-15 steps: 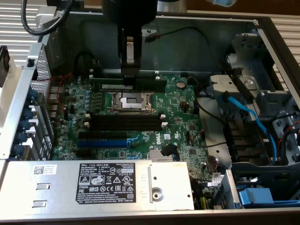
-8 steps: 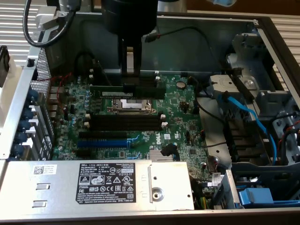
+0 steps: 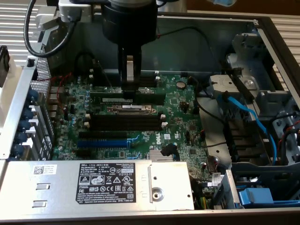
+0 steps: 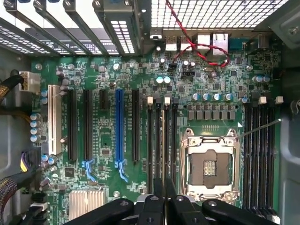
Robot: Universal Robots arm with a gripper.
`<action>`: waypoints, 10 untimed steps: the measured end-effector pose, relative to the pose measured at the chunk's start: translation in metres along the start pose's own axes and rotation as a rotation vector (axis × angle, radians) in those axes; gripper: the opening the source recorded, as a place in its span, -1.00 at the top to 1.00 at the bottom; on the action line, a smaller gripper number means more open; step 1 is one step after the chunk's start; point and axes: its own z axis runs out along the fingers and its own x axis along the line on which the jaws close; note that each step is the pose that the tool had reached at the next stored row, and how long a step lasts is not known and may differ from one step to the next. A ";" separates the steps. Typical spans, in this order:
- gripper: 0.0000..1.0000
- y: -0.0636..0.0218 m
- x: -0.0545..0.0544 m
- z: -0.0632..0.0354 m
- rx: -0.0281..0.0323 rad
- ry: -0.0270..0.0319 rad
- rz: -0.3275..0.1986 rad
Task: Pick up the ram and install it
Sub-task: 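Insert the ram into the slot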
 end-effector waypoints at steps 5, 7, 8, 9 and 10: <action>0.76 0.0001 0.002 0.0089 0.0001 0.0002 0.000; 0.76 0.0001 0.003 0.0109 0.0000 0.0004 0.000; 0.76 0.0002 0.003 0.0113 -0.0001 0.0004 0.000; 0.76 0.0002 0.003 0.0114 -0.0004 0.0004 -0.001; 0.76 0.0001 0.003 0.0116 -0.0005 0.0003 -0.002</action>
